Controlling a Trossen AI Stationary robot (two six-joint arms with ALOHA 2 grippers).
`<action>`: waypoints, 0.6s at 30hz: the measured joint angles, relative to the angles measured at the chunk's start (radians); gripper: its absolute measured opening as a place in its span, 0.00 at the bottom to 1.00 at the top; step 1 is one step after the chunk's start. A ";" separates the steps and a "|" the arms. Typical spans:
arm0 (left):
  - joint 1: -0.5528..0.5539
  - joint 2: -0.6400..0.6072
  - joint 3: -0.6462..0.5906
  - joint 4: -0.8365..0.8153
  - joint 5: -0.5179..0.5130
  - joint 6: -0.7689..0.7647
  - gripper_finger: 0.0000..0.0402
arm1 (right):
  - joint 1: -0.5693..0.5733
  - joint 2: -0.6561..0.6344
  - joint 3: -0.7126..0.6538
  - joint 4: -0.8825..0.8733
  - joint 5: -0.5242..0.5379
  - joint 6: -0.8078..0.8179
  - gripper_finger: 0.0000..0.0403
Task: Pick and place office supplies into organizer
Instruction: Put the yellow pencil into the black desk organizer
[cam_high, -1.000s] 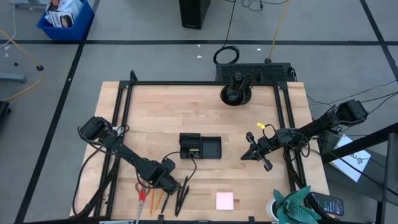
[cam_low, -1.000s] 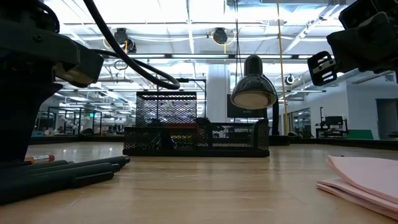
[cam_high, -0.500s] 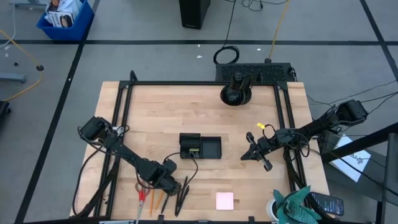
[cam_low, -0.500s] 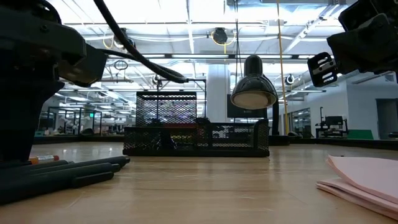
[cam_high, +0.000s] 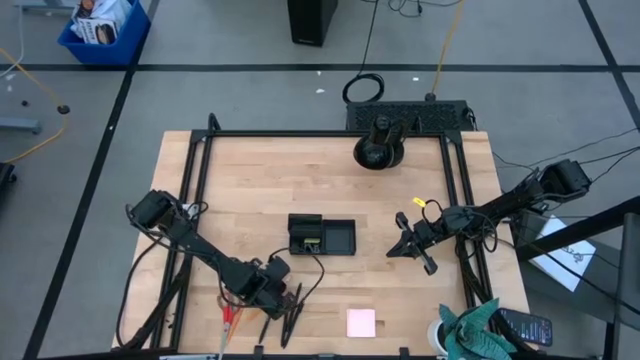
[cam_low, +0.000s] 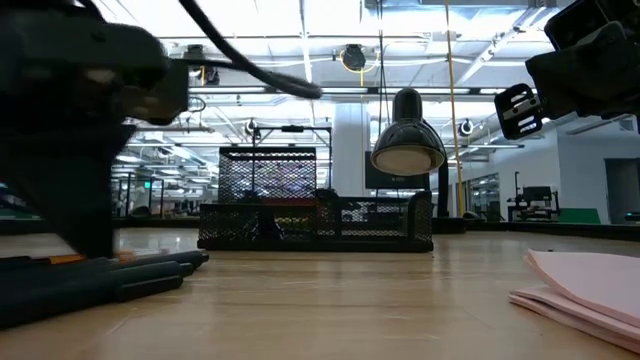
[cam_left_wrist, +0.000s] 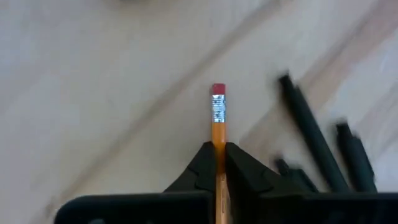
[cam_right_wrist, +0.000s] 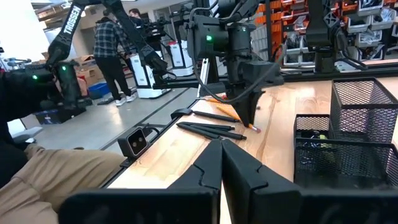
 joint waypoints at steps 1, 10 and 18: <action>-0.001 -0.009 0.001 -0.001 -0.026 0.014 0.05 | 0.000 0.000 0.000 0.001 0.000 0.000 0.00; 0.014 -0.150 0.010 -0.016 -0.220 0.151 0.02 | 0.000 0.000 0.000 0.002 0.003 -0.008 0.00; 0.061 -0.268 0.014 0.347 -0.349 0.649 0.06 | 0.000 0.000 0.000 0.005 0.003 -0.008 0.00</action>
